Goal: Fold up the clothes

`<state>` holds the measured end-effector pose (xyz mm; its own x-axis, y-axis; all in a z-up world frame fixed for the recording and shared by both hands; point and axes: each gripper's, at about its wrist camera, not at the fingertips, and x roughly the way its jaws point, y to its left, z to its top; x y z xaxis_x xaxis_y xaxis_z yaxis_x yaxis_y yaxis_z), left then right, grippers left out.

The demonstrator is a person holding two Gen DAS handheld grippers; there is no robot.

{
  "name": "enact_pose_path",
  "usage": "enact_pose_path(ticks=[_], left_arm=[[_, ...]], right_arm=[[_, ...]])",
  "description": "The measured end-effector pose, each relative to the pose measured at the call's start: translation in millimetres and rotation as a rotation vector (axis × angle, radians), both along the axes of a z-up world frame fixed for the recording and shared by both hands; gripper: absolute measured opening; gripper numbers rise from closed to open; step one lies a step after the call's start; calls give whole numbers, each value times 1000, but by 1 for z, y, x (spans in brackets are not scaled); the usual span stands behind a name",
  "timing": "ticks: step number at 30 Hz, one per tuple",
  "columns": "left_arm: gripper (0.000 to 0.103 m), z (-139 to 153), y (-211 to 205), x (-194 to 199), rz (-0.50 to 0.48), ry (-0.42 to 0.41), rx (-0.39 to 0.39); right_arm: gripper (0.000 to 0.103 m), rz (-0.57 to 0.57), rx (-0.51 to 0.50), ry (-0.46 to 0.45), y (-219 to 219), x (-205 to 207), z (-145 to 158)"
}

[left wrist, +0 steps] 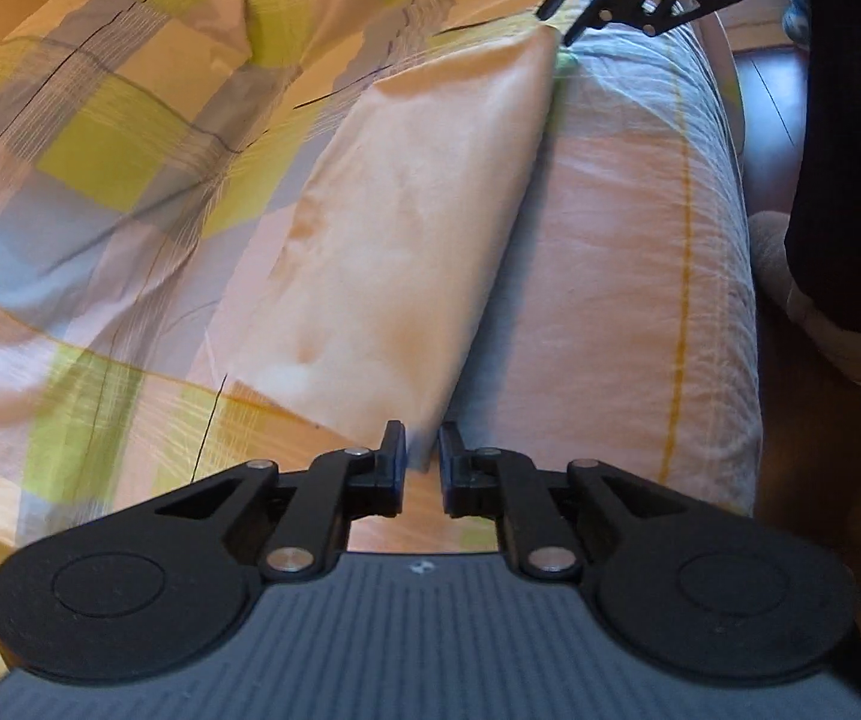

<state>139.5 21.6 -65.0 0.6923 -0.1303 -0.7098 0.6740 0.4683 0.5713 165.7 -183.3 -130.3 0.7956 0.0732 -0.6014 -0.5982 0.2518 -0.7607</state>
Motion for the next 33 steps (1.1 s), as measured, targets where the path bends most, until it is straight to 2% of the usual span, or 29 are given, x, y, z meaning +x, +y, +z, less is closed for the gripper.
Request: enact_pose_path(ticks=[2, 5, 7, 11, 13, 14, 16, 18, 20, 22, 24, 25, 28, 30, 33], left_arm=[[11, 10, 16, 6, 62, -20, -35], [11, 24, 29, 23, 164, -56, -110], [11, 31, 30, 36, 223, -74, -170], [12, 31, 3, 72, 266, -69, -270], [12, 23, -14, 89, 270, -42, -300], [12, 15, -23, 96, 266, -35, -290], [12, -1, -39, 109, 258, -28, -271], [11, -13, -43, 109, 257, -89, -264], [11, -17, -37, 109, 268, -104, -302], [13, -13, -32, 112, 274, -113, -300], [12, -8, -25, 118, 330, -162, -313], [12, -5, -21, 121, 346, -158, -351], [12, -2, -16, 132, 359, -123, -406], [12, -8, -21, 136, 347, -119, -365], [12, -17, -22, 141, 339, -121, -328]], right_arm=[[13, -88, 18, 1, -10, 5, 5], [15, -224, 133, 0, -32, 15, 23], [15, -289, 292, 11, -43, 19, 40], [16, -310, 589, 49, -41, 30, 68], [14, -297, 657, 92, -33, 41, 70], [14, -291, 690, 115, -28, 47, 71], [10, -294, 731, 190, -23, 63, 63], [2, -315, 730, 231, -21, 78, 49], [1, -352, 760, 211, -33, 87, 41], [2, -419, 779, 171, -46, 94, 41], [5, -485, 798, 132, -60, 101, 41], [5, -498, 837, 134, -64, 103, 43], [5, -438, 919, 129, -56, 111, 54], [5, -381, 947, 142, -42, 116, 62], [4, -308, 947, 239, -16, 130, 62]])
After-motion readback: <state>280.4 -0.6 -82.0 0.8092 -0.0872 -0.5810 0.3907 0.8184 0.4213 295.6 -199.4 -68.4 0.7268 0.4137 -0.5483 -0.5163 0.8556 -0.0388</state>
